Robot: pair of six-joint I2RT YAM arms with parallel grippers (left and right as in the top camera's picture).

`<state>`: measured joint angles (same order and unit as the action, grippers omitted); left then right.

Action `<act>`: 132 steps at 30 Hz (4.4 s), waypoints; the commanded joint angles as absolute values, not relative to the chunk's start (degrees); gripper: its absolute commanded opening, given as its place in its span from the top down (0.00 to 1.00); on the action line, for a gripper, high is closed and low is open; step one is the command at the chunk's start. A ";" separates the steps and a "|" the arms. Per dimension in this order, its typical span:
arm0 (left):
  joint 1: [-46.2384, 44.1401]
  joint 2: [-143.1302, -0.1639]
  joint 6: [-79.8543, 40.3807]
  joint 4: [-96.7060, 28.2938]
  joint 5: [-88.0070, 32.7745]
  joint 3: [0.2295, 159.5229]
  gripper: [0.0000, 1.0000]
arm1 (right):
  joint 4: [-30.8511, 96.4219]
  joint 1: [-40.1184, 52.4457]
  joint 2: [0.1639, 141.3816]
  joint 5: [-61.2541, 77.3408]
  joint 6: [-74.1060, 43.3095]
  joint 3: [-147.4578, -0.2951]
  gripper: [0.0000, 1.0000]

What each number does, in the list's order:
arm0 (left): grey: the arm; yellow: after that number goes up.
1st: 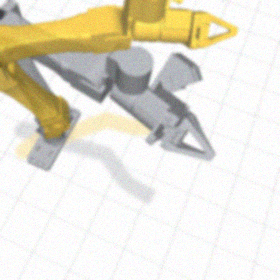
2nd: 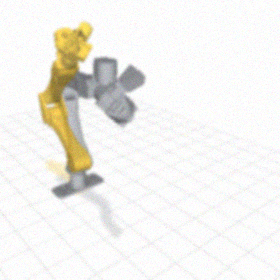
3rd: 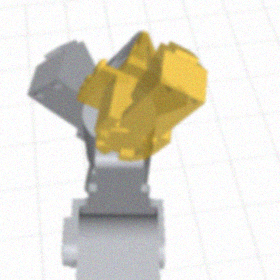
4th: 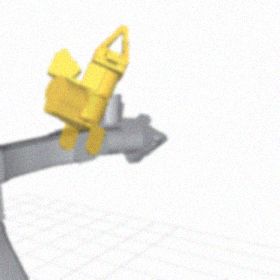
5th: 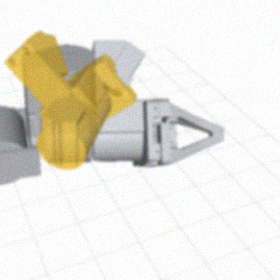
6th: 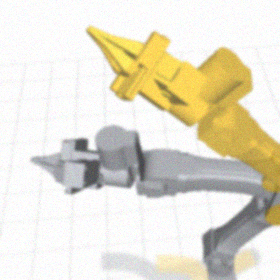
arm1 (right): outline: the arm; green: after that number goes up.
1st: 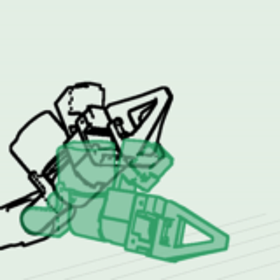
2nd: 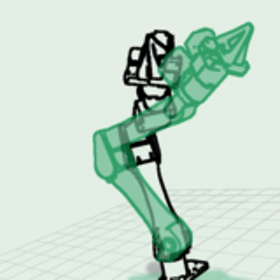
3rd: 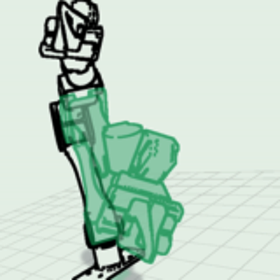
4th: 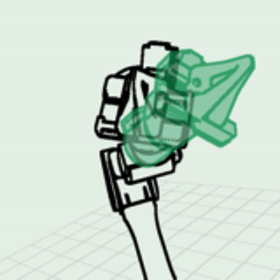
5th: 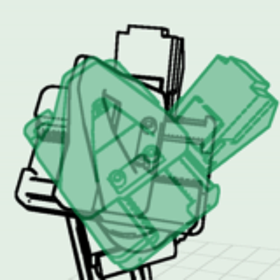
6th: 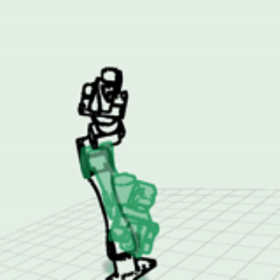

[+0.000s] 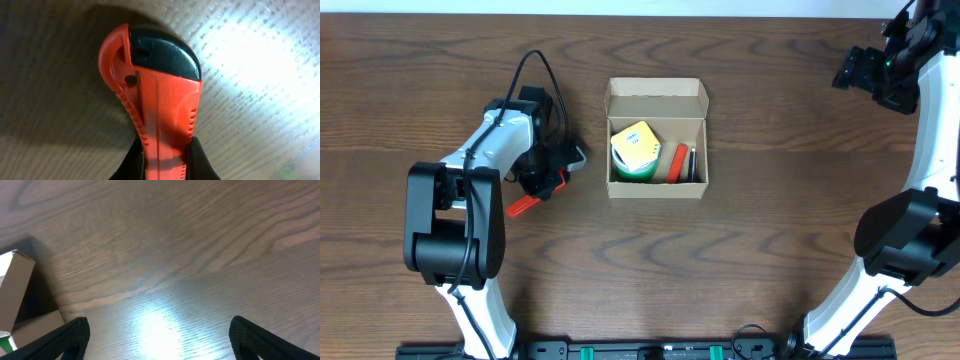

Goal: Pack container
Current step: 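Move the left gripper to the red box cutter and grasp it, then place the red box cutter into the box and release it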

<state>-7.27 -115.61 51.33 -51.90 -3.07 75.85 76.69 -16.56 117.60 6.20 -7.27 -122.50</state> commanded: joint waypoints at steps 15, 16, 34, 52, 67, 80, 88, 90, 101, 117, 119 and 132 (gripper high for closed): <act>-7.07 -117.84 17.47 -53.93 6.68 90.87 0.94 | 77.38 -16.84 117.58 5.82 -8.12 -122.54 0.10; -7.09 -117.84 16.14 -54.92 6.72 92.31 0.94 | 77.41 -16.82 117.58 5.85 -8.12 -122.54 0.10; -8.43 -117.84 3.57 -81.41 8.84 120.97 0.94 | 77.47 -16.78 117.58 6.50 -8.14 -122.54 0.10; -26.46 -117.73 36.32 -94.21 -5.15 138.34 0.94 | 77.41 -16.78 117.58 6.50 -8.14 -122.54 0.10; -39.27 -117.78 56.23 -92.90 -10.33 132.31 0.94 | 77.58 -16.78 117.58 6.50 -8.14 -122.54 0.10; -39.42 -117.78 58.35 -77.62 -8.80 112.25 0.94 | 77.56 -16.78 117.58 6.52 -8.32 -122.54 0.10; -39.42 -117.78 61.39 -71.07 -7.22 108.77 0.94 | 77.56 -16.78 117.58 6.50 -8.32 -122.54 0.10; -39.42 -117.78 61.76 -69.60 -7.05 108.75 0.94 | 77.54 -16.78 117.58 6.50 -8.32 -122.54 0.10; -39.35 -118.41 61.43 -65.95 -6.39 108.73 0.94 | 77.56 -16.80 117.58 6.48 -8.29 -122.54 0.10; -39.40 -123.24 59.46 -68.93 -0.75 108.73 0.94 | 77.54 -16.80 117.58 6.46 -8.29 -122.54 0.10; -39.40 -123.24 58.87 -68.47 -0.58 108.73 0.94 | 77.58 -16.80 117.58 6.46 -8.29 -122.54 0.10; -39.42 -123.22 55.40 -65.84 1.30 108.73 0.56 | 77.62 -16.80 117.58 6.48 -8.29 -122.54 0.10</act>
